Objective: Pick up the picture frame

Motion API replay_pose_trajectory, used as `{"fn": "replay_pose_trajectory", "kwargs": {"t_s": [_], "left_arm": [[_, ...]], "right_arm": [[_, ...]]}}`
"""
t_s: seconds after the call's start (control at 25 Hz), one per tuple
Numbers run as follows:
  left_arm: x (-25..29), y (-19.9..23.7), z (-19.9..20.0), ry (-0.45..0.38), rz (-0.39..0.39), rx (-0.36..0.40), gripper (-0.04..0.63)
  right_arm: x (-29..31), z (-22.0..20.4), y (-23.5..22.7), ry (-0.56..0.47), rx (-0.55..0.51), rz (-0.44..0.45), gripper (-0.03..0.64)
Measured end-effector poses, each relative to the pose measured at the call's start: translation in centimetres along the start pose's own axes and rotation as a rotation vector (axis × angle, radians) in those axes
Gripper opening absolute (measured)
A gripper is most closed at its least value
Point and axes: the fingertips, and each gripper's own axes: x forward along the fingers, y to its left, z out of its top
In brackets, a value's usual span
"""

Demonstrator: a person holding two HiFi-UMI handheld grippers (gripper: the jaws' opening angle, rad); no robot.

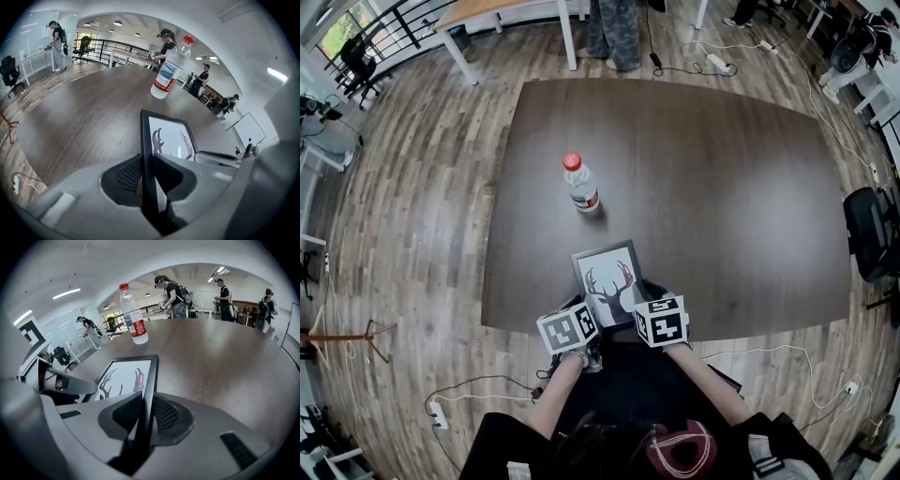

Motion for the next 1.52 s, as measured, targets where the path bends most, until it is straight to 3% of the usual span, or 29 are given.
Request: {"fn": "replay_pose_trajectory", "kwargs": {"t_s": [0.44,0.72,1.08,1.52], "left_arm": [[-0.1,0.1,-0.2,0.006,0.022,0.043,0.077],[-0.6,0.3,-0.1,-0.015,0.017,0.027,0.077],[-2.0,-0.9,0.9,-0.092,0.009,0.131,0.077],[-4.3,-2.1,1.7,-0.161,-0.034,0.189,0.077]], "right_arm": [[-0.4,-0.8,0.3,-0.006,0.019,0.004,0.075],[-0.7,-0.2,0.8,-0.022,-0.059,0.014,0.080],[-1.9,0.4,0.6,-0.078,-0.036,-0.005,0.080],[-4.5,1.2,1.1,-0.155,-0.021,-0.043,0.078]]}}
